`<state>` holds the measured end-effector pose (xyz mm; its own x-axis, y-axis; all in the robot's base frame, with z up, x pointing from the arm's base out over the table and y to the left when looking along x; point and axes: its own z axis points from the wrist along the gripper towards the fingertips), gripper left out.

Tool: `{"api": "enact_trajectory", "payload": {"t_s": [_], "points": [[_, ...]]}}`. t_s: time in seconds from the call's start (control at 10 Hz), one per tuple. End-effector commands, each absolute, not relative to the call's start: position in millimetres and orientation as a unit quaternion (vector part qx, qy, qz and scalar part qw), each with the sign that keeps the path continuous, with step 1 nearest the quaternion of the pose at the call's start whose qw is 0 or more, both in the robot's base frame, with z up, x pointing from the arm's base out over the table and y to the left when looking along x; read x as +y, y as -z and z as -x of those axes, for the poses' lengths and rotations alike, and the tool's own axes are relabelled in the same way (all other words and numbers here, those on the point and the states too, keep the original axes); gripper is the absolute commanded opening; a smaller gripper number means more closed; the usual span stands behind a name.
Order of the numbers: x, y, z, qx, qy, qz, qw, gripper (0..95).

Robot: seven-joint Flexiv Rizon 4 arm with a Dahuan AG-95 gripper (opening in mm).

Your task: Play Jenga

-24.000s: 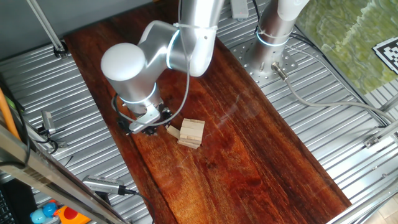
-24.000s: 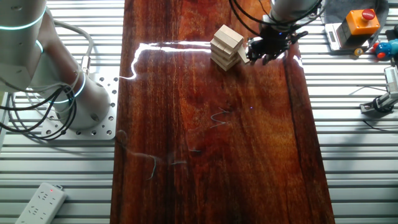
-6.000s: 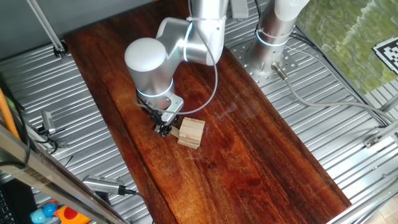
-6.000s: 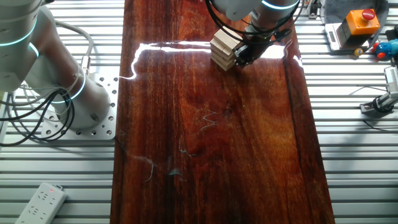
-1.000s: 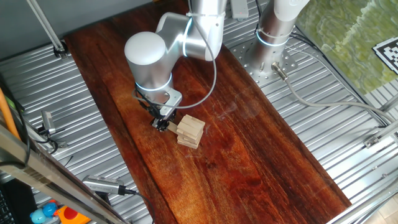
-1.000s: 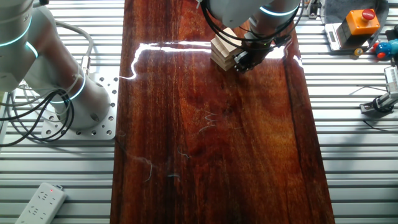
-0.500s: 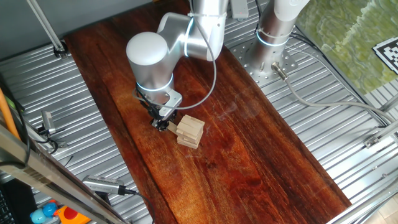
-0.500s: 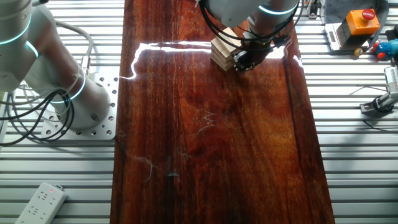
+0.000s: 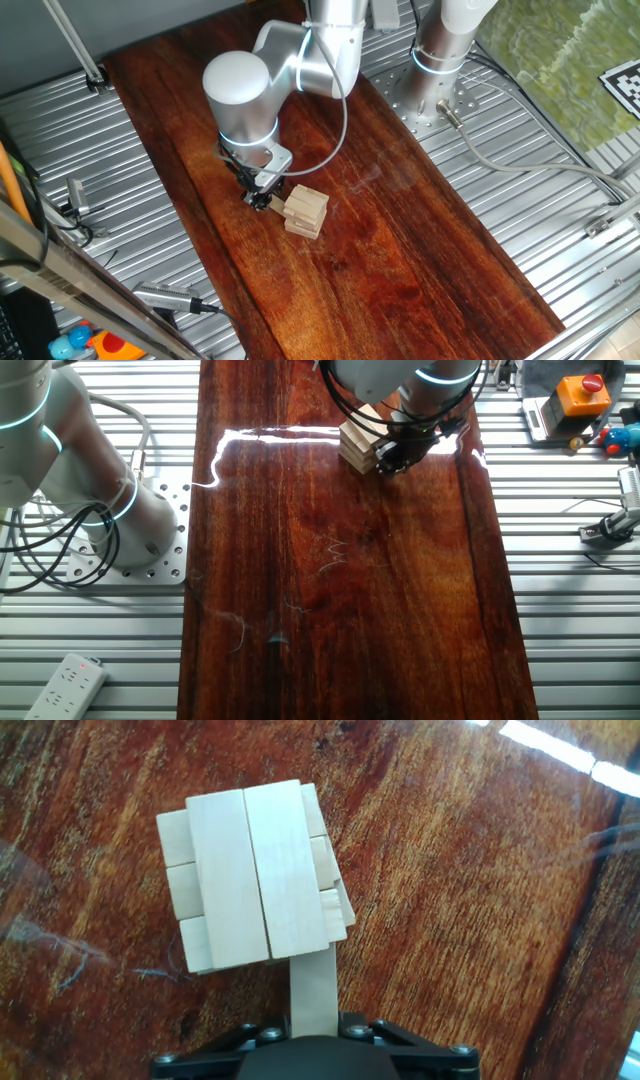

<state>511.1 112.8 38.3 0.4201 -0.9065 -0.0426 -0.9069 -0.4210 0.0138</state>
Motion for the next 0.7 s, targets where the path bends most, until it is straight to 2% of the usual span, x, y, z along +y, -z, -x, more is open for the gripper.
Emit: {"api": "enact_trajectory", "payload": {"t_s": [0.1,0.7], "points": [[112.8,-37.8,-511.6,0.544,-0.021,0.839,0.005,0.0],[112.8,-37.8,-511.6,0.543,-0.020,0.840,0.005,0.0]]}}
